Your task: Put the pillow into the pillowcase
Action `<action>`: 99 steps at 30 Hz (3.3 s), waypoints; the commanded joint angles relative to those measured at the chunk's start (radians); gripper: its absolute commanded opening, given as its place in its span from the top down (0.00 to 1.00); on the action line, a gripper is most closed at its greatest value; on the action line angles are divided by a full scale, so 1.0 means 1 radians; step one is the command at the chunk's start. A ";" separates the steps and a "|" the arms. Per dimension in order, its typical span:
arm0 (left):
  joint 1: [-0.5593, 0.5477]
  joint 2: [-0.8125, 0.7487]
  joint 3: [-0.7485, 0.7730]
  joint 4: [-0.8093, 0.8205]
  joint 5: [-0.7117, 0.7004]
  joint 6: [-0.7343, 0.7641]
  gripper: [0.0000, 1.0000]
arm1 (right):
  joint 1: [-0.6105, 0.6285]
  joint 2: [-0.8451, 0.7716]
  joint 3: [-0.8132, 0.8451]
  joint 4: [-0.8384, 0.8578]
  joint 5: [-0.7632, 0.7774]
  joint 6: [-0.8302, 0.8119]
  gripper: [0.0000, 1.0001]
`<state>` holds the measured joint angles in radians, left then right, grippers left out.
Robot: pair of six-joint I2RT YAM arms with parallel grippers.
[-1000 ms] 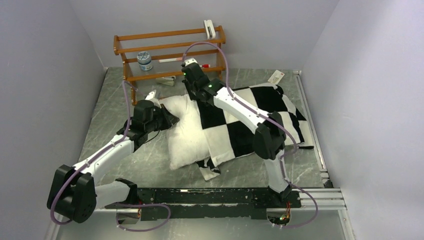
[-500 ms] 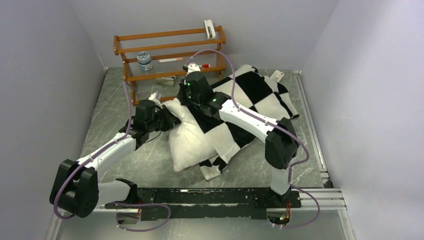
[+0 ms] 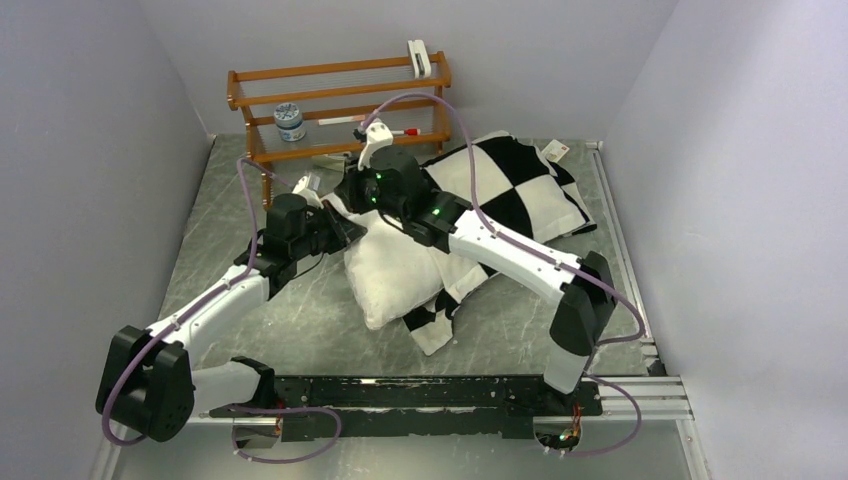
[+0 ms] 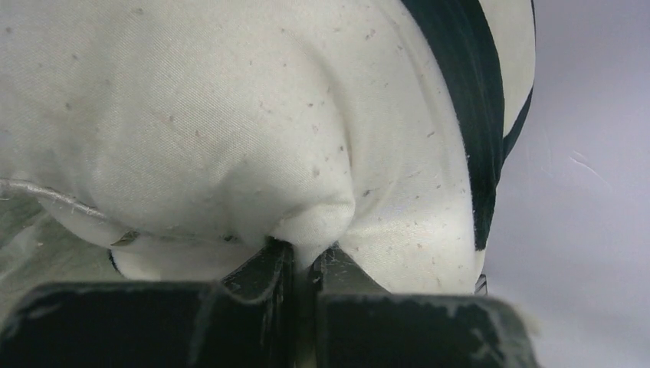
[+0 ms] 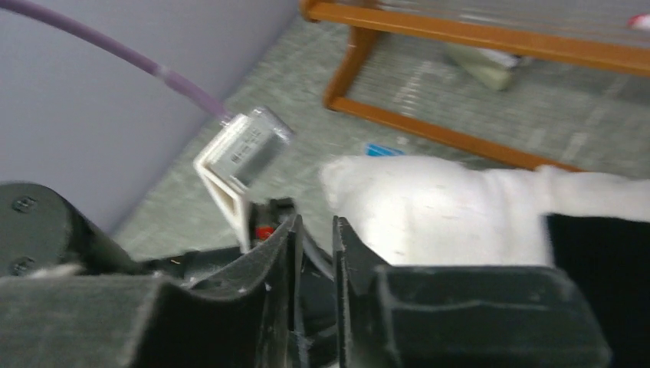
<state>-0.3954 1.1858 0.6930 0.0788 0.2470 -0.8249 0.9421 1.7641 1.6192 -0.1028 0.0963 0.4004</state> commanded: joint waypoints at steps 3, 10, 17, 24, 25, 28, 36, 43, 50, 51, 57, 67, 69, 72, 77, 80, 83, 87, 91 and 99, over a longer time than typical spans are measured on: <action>-0.013 -0.032 0.043 0.059 0.035 0.002 0.95 | -0.001 -0.137 -0.004 -0.285 0.284 -0.237 0.63; -0.014 -0.041 0.032 0.064 0.033 -0.020 0.95 | 0.000 -0.296 -0.205 -0.367 0.424 -0.337 0.53; -0.020 -0.049 0.031 0.060 0.016 -0.029 0.95 | 0.000 -0.299 -0.276 -0.387 0.402 -0.338 0.42; -0.029 -0.060 0.037 0.041 0.000 -0.022 0.95 | 0.020 -0.225 -0.292 -0.396 0.522 -0.342 0.39; -0.031 -0.059 0.037 0.040 0.000 -0.022 0.95 | 0.022 -0.213 -0.294 -0.389 0.544 -0.346 0.39; -0.036 -0.050 0.044 0.034 0.002 -0.019 0.95 | 0.035 -0.191 -0.287 -0.367 0.541 -0.368 0.39; -0.053 -0.045 0.050 0.033 -0.018 -0.017 0.95 | 0.072 -0.111 -0.264 -0.414 0.703 -0.349 0.39; -0.060 -0.048 0.051 0.021 -0.044 -0.008 0.95 | 0.074 -0.083 -0.250 -0.431 0.944 -0.386 0.58; -0.070 -0.039 0.044 0.026 -0.058 -0.012 0.95 | 0.087 -0.093 -0.236 -0.413 0.975 -0.390 0.63; -0.073 -0.037 0.043 0.028 -0.060 -0.013 0.95 | 0.087 -0.094 -0.239 -0.406 0.974 -0.391 0.65; -0.087 -0.031 0.037 0.053 -0.065 -0.036 0.95 | 0.077 -0.064 -0.292 -0.301 0.903 -0.429 0.63; -0.128 -0.006 0.062 0.116 -0.056 -0.098 0.95 | 0.143 -0.098 -0.030 -0.469 0.551 -0.325 1.00; -0.143 -0.002 0.072 0.131 -0.060 -0.109 0.95 | 0.188 -0.160 -0.011 -0.434 0.418 -0.274 1.00; -0.164 0.013 0.092 0.135 -0.070 -0.108 0.95 | 0.194 -0.263 -0.090 -0.280 0.180 -0.181 1.00; -0.178 0.025 0.104 0.139 -0.070 -0.111 0.95 | 0.199 -0.396 -0.269 -0.033 0.013 -0.044 1.00; -0.180 0.017 0.126 0.128 -0.066 -0.114 0.95 | 0.195 -0.423 -0.329 0.073 -0.046 0.009 1.00; -0.180 -0.009 0.163 0.119 -0.008 -0.133 0.95 | 0.184 -0.470 -0.414 0.132 0.087 0.020 1.00; -0.177 -0.070 0.308 -0.044 0.033 -0.077 0.82 | 0.017 -0.600 -0.542 0.226 0.055 0.121 1.00; -0.139 -0.092 0.467 -0.334 0.078 0.026 0.43 | -0.060 -0.724 -0.545 0.210 0.068 0.110 1.00; -0.062 -0.127 0.791 -0.720 0.087 0.122 0.28 | -0.118 -0.907 -0.459 0.186 0.188 0.052 1.00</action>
<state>-0.4706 1.0904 1.3422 -0.4297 0.2924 -0.7464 0.8272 0.9203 1.0496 -0.0803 0.2432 0.4683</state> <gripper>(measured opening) 0.708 0.016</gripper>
